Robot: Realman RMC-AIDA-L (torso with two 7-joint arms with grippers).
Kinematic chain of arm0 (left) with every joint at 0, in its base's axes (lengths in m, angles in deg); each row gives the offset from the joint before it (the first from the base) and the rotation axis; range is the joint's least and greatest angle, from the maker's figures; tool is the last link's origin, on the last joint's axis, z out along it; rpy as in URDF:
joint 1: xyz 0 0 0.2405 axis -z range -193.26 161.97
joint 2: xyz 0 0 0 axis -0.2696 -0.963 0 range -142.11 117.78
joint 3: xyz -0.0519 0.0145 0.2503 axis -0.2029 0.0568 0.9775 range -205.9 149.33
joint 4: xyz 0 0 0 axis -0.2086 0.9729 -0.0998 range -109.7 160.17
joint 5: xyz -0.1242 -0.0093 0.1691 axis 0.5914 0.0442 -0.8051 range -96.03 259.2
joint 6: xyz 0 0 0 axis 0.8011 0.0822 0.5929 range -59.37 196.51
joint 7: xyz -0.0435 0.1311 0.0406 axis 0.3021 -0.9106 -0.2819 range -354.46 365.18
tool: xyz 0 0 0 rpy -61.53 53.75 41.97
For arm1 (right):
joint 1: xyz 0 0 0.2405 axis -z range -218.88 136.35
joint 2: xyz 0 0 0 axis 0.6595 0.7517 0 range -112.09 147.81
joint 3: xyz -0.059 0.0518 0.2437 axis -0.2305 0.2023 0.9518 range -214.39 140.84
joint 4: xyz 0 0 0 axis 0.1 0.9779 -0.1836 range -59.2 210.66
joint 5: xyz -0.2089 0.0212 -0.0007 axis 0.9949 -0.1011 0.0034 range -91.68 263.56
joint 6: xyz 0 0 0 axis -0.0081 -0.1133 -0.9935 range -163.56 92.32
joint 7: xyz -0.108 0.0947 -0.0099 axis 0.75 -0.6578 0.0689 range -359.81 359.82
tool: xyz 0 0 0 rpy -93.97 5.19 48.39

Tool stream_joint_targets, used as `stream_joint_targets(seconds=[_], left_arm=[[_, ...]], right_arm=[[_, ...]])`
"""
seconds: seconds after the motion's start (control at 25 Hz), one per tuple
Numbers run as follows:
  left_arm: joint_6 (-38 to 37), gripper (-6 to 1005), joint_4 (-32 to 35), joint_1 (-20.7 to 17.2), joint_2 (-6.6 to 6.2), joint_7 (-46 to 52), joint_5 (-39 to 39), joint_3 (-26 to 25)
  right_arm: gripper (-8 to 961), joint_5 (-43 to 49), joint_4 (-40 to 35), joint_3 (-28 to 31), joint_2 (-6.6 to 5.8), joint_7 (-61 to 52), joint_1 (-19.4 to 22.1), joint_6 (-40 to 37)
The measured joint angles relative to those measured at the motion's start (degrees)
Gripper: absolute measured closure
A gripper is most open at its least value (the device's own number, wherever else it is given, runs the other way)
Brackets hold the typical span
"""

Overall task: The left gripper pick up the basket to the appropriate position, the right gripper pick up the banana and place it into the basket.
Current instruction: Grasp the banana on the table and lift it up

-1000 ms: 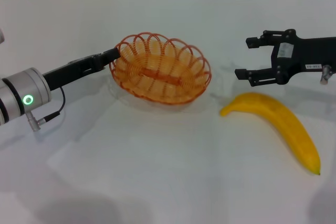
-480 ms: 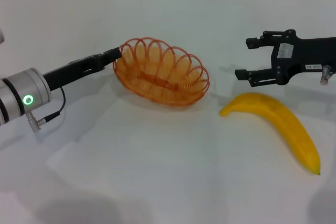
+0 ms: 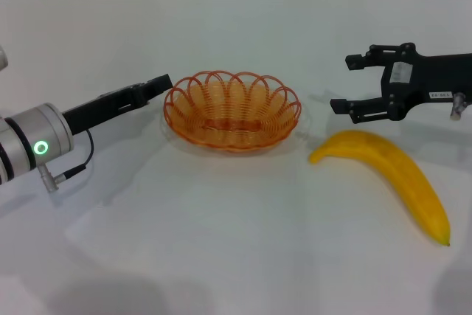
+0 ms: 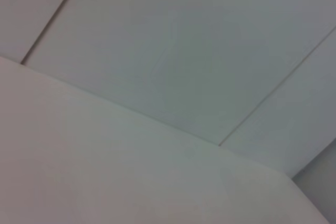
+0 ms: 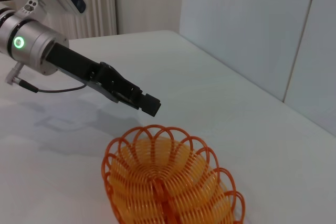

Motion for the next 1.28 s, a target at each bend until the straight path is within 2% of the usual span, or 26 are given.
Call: stream_joint_targets(seconds=[0.32, 0.44, 0.72, 0.96, 1.08, 1.28], left_arm=[[-0.9, 837, 0.5, 0.0, -0.27, -0.3, 0.0, 0.0], [-2.4, 775, 2.1, -0.3, -0.48, -0.6, -0.4, 0.3], [-12.6, 629, 11.7, -4.4, -0.42, -6.3, 0.4, -0.5], [-20.4, 431, 19.0, -7.8, -0.46, -12.7, 3.5, -0.8], [-22.9, 460, 20.0, -8.4, -0.46, -16.4, 5.6, -0.9], [-25.8, 443, 22.6, -9.3, -0.51, -18.2, 6.6, -0.8]], right_arm=[[93, 0.1, 0.1, 0.1, -0.02, 0.0, 0.0, 0.1], [92, 0.1, 0.2, 0.2, -0.02, 0.0, 0.0, 0.1], [93, 0.0, -0.6, 0.3, 0.23, 0.0, 0.2, 0.2], [93, 0.1, -8.7, -0.7, 1.41, -4.5, 2.7, 0.2], [93, 0.4, -12.9, -2.7, 1.49, -8.2, 4.3, 0.6], [93, 4.4, -19.7, -8.1, 1.63, -15.0, 6.6, 3.2]])
